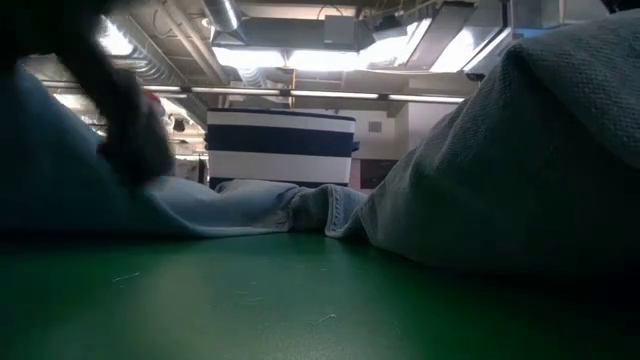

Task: Fold laundry
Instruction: Fold the blue jeans

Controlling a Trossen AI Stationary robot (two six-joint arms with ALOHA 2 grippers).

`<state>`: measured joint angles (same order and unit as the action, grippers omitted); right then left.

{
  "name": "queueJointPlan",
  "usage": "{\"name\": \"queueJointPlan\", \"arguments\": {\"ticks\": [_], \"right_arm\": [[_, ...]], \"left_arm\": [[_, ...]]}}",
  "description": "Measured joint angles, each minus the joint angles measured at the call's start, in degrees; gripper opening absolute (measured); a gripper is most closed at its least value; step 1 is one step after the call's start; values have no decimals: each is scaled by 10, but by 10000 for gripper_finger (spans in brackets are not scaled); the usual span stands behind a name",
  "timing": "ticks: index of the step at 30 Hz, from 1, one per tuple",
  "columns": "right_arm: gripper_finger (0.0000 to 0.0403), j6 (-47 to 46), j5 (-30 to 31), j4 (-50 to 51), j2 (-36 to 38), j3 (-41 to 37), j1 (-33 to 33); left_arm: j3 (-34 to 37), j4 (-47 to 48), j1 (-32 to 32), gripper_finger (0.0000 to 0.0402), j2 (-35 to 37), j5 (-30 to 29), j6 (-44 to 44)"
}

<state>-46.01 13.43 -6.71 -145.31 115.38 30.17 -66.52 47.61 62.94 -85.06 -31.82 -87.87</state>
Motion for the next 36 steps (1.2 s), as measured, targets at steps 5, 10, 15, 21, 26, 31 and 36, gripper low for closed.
{"name": "queueJointPlan", "arguments": {"ticks": [5, 10, 15, 21, 26, 31, 36], "right_arm": [[5, -55, 14, -45, -63, 62, 2], [3, -79, 14, -47, -112, 132, 2], [8, -78, -2, -58, -138, 175, 2], [9, -72, -53, -55, -142, 178, 2], [9, -66, -59, -28, -142, 178, 3], [9, -61, -79, 5, -138, 178, 2], [10, -66, -139, 56, -122, 178, 1]], "left_arm": [[0, -5, -14, 19, 0, -10, 1], [0, -9, -17, 20, 0, -35, 1], [0, -32, -20, 20, 0, -73, 18], [28, -150, -34, 45, -1, -59, 94], [35, -146, -58, 112, -1, 79, 142], [36, -143, -50, 165, 14, 213, 127], [36, -117, 5, 179, 24, 254, 34]]}}
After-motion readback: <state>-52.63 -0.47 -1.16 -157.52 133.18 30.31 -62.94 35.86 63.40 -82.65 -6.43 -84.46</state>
